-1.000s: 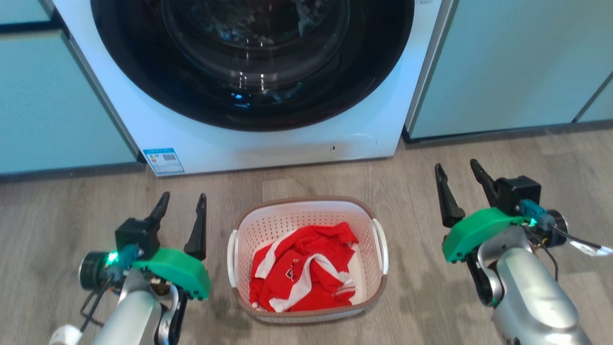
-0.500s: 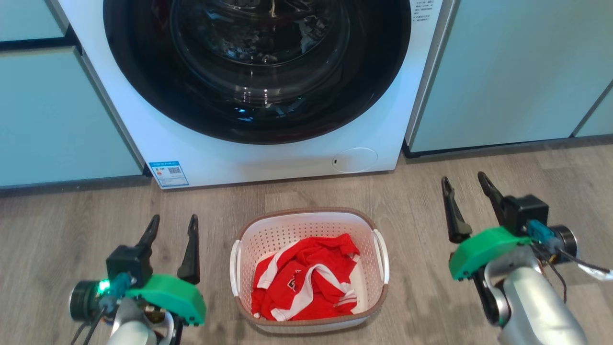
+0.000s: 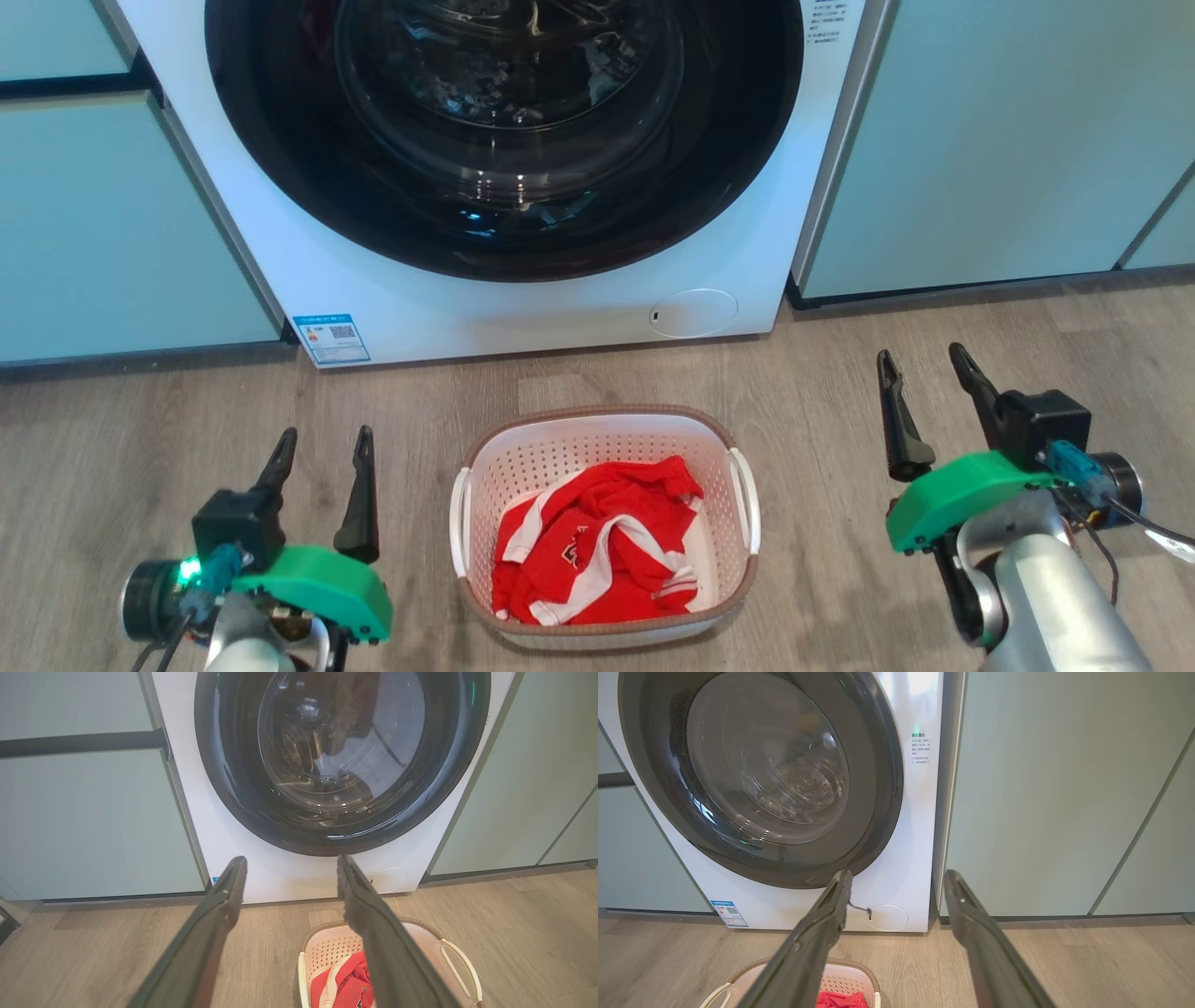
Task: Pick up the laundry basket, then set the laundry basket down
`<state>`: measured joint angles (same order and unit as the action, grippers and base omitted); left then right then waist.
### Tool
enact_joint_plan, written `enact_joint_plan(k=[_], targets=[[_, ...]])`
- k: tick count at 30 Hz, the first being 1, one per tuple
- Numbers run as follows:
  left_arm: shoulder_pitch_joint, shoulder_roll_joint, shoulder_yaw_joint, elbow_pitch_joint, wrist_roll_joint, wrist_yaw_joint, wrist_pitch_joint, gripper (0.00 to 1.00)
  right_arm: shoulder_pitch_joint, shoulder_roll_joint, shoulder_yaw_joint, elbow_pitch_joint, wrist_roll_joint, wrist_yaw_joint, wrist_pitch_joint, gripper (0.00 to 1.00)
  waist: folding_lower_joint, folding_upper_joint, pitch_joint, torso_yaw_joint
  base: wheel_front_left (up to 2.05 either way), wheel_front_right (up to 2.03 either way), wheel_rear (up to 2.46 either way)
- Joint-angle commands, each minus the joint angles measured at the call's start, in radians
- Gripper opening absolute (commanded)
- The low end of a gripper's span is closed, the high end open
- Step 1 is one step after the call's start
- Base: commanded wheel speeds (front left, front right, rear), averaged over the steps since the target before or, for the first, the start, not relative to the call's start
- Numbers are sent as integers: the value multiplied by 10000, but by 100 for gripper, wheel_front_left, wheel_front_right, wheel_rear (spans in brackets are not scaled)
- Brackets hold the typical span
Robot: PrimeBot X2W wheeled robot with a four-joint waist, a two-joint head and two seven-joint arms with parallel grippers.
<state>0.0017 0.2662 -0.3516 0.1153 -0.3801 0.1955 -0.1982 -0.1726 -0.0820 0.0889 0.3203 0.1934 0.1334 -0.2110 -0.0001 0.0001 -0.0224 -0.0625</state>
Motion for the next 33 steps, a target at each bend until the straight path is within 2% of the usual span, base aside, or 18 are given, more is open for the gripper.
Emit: enact_joint_plan(k=[1,20,21,33], targets=[[-365,232,389,-315,-96,100,-18,100,-76,39,138,-379,-83,-27,59,100,1,-1,-2,6,0,0,0],[-368,269,294,-146,-196,135,-113,100,15,70,73,-651,-93,-27,232,100,1,-1,0,101,0,0,0],[0,26,-36,124,-160,86,-46,0,199,77,-98,-263,-1,0,238,0,1,-1,-1,102,0,0,0],[-10,-183,236,438,-1073,-153,155,0,258,115,-235,-22,1023,-2,491,0,1,-1,18,141,0,0,0]])
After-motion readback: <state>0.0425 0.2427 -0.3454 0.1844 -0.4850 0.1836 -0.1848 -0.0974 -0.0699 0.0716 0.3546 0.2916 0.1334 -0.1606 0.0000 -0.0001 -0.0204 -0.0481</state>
